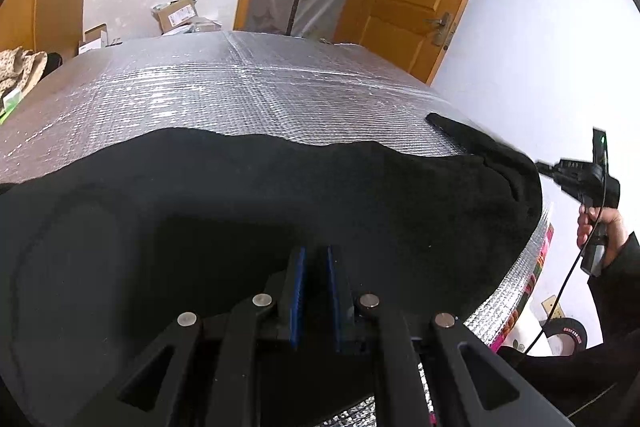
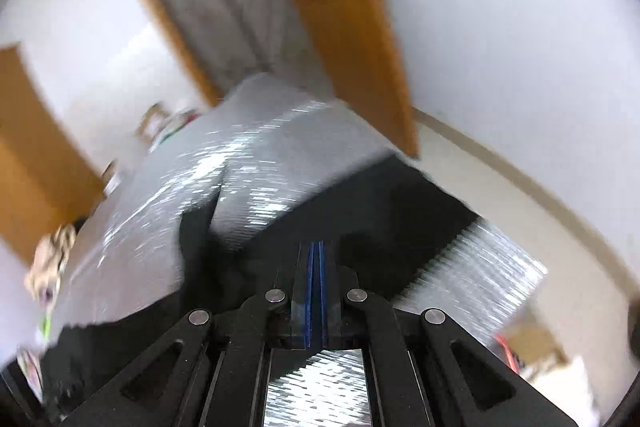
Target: Fold clothes
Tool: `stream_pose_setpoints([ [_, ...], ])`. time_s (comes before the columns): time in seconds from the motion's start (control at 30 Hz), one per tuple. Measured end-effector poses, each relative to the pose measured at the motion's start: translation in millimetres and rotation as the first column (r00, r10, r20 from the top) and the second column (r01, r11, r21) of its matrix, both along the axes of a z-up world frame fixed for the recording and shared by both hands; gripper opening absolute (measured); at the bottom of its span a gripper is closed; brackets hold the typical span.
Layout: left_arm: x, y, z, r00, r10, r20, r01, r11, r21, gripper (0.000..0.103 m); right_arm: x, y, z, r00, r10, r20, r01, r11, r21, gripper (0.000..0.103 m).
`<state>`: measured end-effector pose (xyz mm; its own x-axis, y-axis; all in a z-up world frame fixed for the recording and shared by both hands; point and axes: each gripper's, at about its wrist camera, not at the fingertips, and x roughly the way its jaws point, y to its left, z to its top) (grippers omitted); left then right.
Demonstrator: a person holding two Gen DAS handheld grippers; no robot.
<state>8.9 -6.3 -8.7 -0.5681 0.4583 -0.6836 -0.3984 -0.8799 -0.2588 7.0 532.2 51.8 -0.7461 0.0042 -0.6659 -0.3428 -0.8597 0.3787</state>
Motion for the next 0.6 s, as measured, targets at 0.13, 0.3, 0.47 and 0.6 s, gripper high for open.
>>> stream_pose_setpoints([
  [0.13,-3.2,8.6,2.8,1.000,-0.021,-0.002,0.021,1.000,-0.012,0.011,4.3,1.1,-2.2,0.999,0.032,0.002,-0.032,0.999,-0.024,0.012],
  [0.3,-2.6,19.4,7.6,0.999,-0.032,-0.016,0.032,0.999,-0.017,0.011,-34.3,-27.0,14.9,0.971,0.232,-0.047,-0.234,0.971,-0.043,0.036],
  [0.47,-2.0,21.6,8.6,1.000,-0.018,-0.019,0.018,1.000,-0.014,0.011,-90.1,-47.4,5.8,0.929,0.371,-0.007,-0.369,0.923,-0.109,0.037],
  [0.6,-3.2,20.0,7.9,1.000,-0.005,-0.017,0.005,1.000,-0.014,0.011,-119.4,-52.0,-15.5,0.907,0.415,0.075,-0.401,0.903,-0.151,0.037],
])
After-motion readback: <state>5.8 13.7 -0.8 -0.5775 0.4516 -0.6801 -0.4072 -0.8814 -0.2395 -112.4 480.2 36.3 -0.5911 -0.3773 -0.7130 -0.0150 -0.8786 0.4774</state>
